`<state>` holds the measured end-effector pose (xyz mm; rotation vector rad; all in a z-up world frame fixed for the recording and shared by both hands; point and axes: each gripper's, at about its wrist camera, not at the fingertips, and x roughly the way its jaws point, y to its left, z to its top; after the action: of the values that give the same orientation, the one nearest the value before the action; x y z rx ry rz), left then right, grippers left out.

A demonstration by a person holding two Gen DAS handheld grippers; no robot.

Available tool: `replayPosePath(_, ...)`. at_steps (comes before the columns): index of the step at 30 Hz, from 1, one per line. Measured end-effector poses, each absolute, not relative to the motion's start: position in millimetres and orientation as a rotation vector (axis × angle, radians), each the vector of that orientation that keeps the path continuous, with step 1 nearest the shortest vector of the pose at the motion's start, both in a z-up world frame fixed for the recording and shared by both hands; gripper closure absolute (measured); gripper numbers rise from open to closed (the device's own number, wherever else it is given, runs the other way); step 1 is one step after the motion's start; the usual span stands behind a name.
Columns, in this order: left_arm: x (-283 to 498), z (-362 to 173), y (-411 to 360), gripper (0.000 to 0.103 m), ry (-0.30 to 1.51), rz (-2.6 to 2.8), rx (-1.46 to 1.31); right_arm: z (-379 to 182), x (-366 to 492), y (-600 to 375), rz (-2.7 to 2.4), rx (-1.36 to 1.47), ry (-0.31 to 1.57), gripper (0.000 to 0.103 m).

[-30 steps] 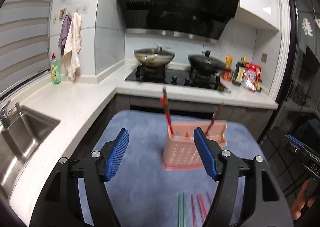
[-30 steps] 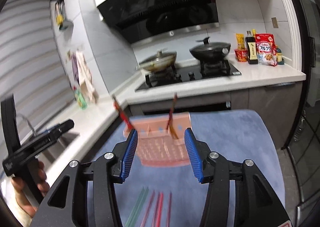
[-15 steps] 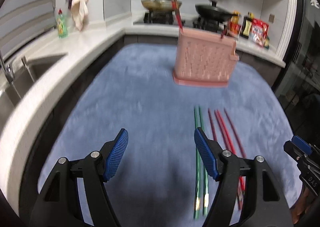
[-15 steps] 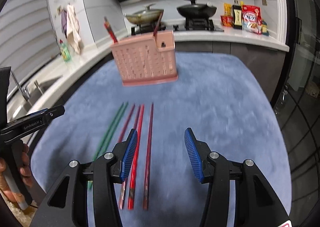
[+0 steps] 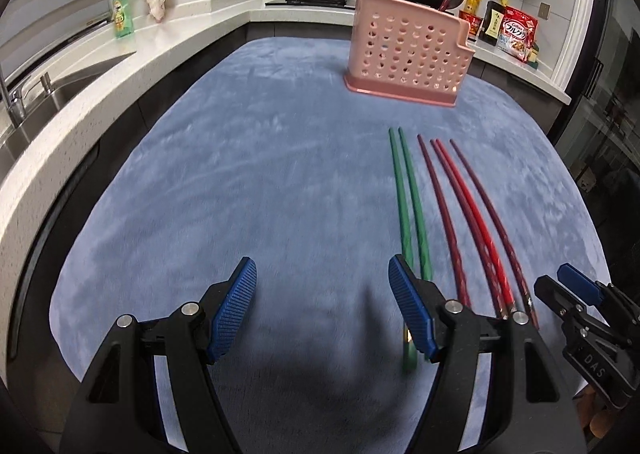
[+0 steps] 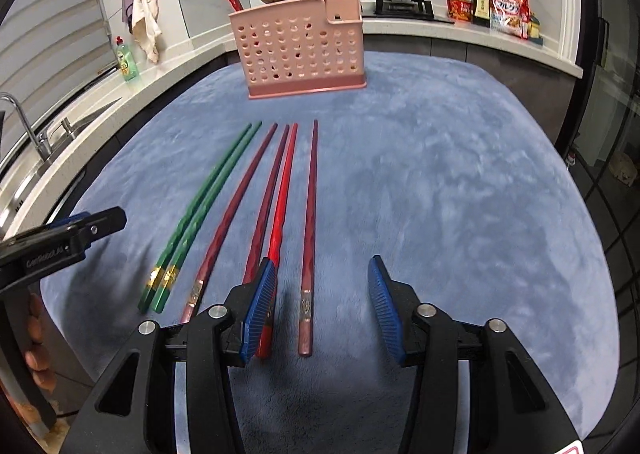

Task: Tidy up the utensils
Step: 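Move both open tools back down to the remaining chopsticks, then grasp a dark red chopstick with the right tool while the left tool grasps a green chopstick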

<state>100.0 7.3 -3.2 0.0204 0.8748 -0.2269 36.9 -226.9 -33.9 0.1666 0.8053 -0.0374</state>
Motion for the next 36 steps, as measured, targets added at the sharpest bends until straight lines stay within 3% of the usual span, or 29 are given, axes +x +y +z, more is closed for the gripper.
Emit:
replayPosePath(3,95.9,-7.9,8.0,0.038,0.881,-0.228,0.024,-39.0,37.4,-225.0,-0.039,0.171,0.813,0.059)
replayPosePath(5,93.6,-9.6,7.9,0.038,0.881,-0.228,0.023,-42.0,38.2,-223.4,-0.035,0.171,0.823,0.067)
replayPosePath(14,91.3,-14.3,8.5,0.038,0.897,-0.237,0.010,-52.0,41.1,-219.7,-0.027,0.170,0.852,0.085)
replayPosePath(23,86.6,-15.3,3.5,0.038,0.901,-0.266,0.010,-56.3,38.3,-222.4,-0.035,0.161,0.846,0.095)
replayPosePath(36,79.3,-25.2,-12.2,0.038,0.929,-0.318,0.020,-57.6,35.5,-227.2,-0.039,0.197,0.845,0.096)
